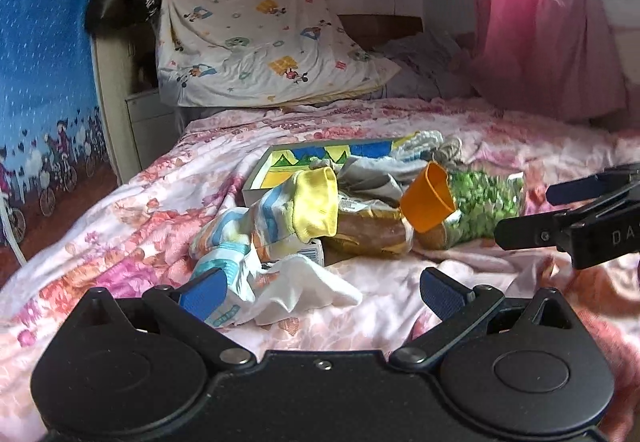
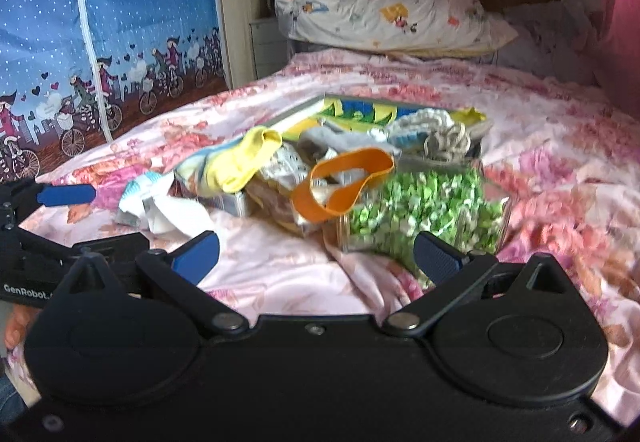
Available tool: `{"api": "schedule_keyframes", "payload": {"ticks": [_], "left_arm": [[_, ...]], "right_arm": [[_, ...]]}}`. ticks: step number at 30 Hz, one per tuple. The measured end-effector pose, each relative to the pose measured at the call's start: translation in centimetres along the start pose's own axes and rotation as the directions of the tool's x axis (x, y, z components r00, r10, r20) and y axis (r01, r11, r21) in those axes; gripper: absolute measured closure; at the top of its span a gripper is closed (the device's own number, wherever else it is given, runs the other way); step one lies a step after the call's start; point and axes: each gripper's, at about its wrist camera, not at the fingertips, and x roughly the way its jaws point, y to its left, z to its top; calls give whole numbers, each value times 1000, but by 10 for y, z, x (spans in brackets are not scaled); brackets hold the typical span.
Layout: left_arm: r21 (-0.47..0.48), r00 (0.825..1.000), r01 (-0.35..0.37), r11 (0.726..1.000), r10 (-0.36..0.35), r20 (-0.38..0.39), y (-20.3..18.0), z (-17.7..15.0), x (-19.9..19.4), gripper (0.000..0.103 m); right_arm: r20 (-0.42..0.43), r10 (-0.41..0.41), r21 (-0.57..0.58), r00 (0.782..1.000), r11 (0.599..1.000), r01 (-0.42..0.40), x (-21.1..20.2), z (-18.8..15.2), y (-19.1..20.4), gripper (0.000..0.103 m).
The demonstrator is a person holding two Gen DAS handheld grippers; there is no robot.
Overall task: Organize soft objects
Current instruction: 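Grasp the blue-white printed packet with the left gripper while the right gripper grasps a white tissue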
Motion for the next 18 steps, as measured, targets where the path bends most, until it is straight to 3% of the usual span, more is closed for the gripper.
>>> {"api": "schedule_keyframes", "payload": {"ticks": [9, 14, 18], "left_arm": [[50, 996, -68, 996, 71, -57, 10, 3, 8, 1], [69, 990, -110, 991, 116, -78, 23, 7, 10, 1], [14, 989, -126, 992, 127, -81, 37, 11, 9, 4]], "right_arm": [[-30, 37, -81, 999, 996, -39, 10, -9, 12, 1], [-56, 118, -119, 991, 985, -124, 21, -11, 31, 1], [-72, 189, -150, 979, 969, -198, 32, -8, 48, 1]]}}
